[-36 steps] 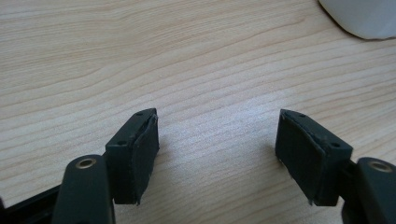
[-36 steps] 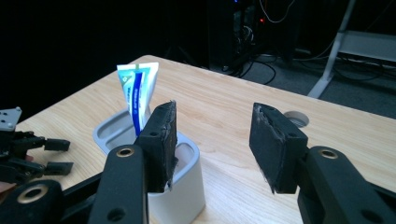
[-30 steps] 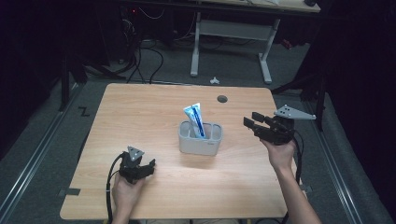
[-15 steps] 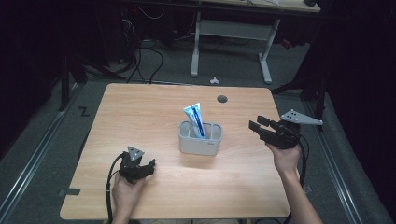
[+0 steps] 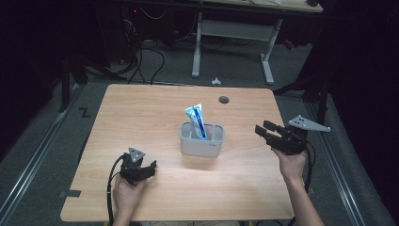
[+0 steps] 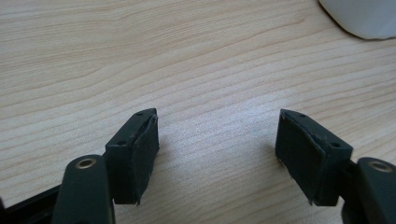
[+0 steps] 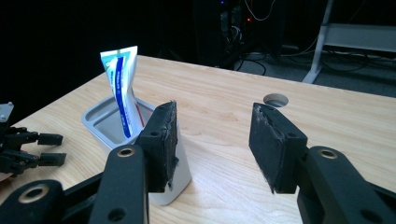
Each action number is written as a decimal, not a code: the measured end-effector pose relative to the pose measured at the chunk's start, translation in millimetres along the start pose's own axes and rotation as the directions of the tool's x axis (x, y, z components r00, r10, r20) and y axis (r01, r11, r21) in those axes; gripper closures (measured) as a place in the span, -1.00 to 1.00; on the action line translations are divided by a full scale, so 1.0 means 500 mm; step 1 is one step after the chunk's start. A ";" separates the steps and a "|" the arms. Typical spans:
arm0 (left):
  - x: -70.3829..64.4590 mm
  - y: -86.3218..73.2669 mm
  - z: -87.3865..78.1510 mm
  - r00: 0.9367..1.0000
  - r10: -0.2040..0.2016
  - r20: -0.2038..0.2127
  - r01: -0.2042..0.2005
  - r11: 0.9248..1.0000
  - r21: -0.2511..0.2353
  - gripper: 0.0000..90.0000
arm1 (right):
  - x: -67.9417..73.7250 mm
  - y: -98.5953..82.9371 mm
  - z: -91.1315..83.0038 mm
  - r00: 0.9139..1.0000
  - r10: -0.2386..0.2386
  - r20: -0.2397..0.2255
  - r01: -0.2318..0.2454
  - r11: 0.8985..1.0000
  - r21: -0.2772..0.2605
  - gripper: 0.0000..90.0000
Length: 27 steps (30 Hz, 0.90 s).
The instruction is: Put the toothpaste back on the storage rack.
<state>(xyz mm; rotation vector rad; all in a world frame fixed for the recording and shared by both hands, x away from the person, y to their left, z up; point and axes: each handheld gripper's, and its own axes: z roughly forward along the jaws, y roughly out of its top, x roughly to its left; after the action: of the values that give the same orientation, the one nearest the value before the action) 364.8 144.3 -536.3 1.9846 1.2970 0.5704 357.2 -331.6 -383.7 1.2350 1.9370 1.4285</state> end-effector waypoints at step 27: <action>0.000 0.000 0.000 1.000 -0.001 -0.001 0.001 1.000 0.000 -0.32 | -0.024 -0.060 -0.022 0.998 0.055 0.017 -0.055 0.998 -0.018 0.17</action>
<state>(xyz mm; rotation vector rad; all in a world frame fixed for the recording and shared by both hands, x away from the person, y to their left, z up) 364.6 144.4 -536.3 1.9839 1.2991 0.5711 342.8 -349.7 -408.9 1.2975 1.8890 1.4541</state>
